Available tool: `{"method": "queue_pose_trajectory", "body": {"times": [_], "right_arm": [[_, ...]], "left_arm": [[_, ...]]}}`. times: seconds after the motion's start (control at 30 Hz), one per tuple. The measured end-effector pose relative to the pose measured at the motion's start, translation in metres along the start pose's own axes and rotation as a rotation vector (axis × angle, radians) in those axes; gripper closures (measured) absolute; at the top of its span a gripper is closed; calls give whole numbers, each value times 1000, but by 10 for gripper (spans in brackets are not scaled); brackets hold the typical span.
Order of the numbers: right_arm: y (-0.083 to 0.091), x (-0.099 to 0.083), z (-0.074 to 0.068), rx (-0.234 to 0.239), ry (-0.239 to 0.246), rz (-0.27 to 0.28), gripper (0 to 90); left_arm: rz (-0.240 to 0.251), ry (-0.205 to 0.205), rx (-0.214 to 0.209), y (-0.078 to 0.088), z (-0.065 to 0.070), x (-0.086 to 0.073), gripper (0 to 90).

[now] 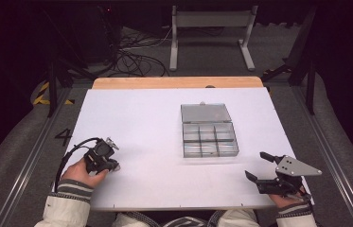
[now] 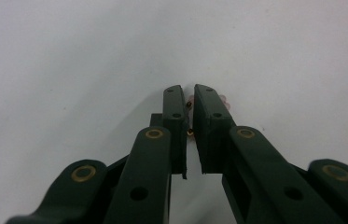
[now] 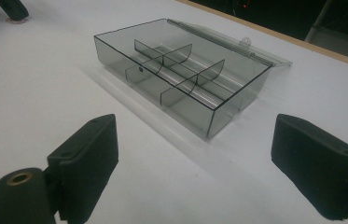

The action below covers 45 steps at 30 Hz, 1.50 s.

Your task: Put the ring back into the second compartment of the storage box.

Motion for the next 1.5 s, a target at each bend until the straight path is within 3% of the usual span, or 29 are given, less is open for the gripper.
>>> {"method": "queue_pose_trajectory", "body": {"times": [0.53,1.13,1.5], "right_arm": [[0,0,0,0,1,0,155],[-1,-1,0,2,2,-7,155],[-3,-1,0,6,5,-13,155]], "left_arm": [[1,-34,13,1,3,0,869],[195,-47,-12,31,9,1,869],[316,-19,-12,44,11,0,869]]}}
Point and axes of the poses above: each handheld gripper's, and its own axes: y roughly backward along the jaws, x roughly out of its top, z roughly to its right, the point moved 2 cm from there along -y, roughly forward along the jaws, and after that the axes turned 10 degrees about -x, right-handed, at the moved point
